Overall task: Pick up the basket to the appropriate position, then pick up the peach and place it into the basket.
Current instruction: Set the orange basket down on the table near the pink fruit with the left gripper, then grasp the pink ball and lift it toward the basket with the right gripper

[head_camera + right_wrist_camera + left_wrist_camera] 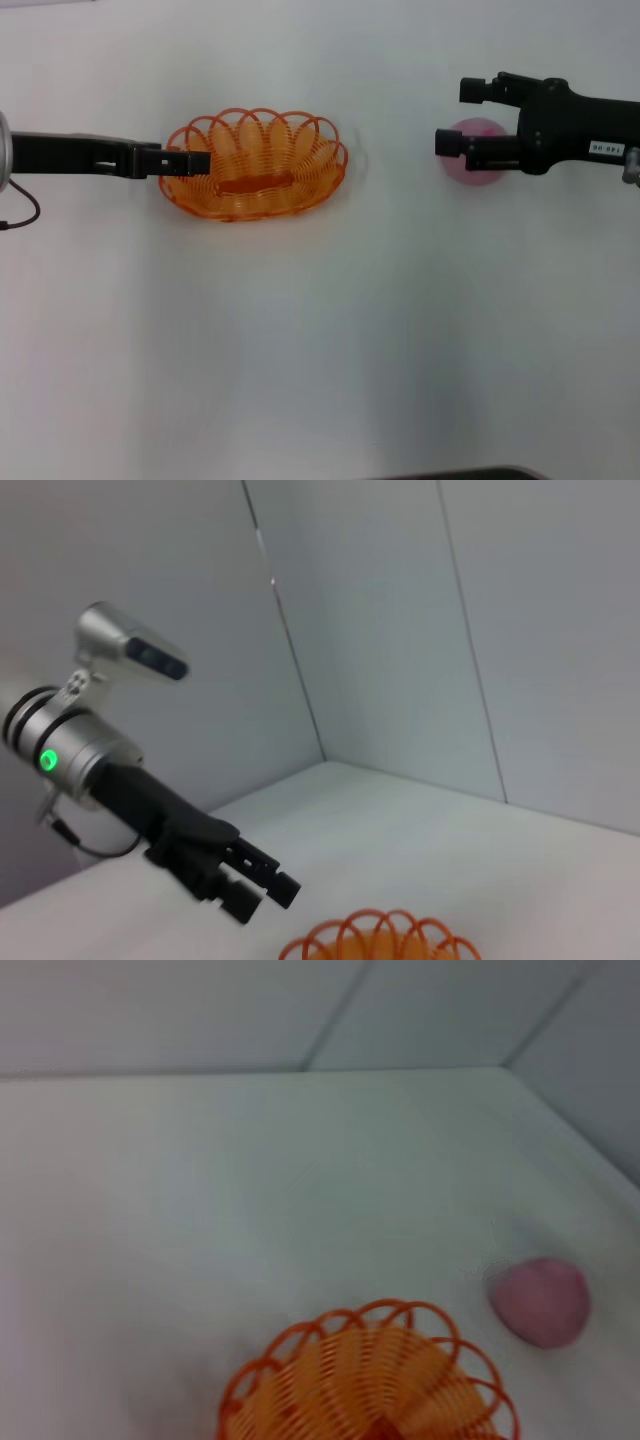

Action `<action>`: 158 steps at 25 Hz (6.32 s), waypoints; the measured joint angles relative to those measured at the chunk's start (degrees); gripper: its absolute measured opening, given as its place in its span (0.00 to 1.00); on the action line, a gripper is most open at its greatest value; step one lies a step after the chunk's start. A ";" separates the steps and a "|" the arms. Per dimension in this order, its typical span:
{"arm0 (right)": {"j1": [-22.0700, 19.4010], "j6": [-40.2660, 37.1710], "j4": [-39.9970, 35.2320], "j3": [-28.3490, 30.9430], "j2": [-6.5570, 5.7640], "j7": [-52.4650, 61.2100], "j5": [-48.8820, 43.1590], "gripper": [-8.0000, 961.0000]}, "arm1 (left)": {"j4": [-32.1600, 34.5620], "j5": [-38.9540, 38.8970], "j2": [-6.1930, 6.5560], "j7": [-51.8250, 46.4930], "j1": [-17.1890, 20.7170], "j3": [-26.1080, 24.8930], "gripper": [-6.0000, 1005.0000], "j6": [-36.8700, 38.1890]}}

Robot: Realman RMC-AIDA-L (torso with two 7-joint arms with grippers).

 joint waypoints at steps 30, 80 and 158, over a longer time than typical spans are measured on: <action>0.49 8.29 0.54 -0.27 0.00 8.61 3.18 0.99 | -7.01 -6.18 -0.06 43.55 3.13 -5.98 0.87 7.27; 12.41 -6.09 -30.30 -15.29 -2.94 34.33 -37.90 0.99 | -29.88 -7.50 0.05 64.63 6.46 -19.89 0.87 7.97; 12.60 21.57 -10.63 -28.21 0.15 32.87 -34.63 0.24 | -31.28 -7.40 -0.12 64.09 7.52 -19.93 0.87 9.91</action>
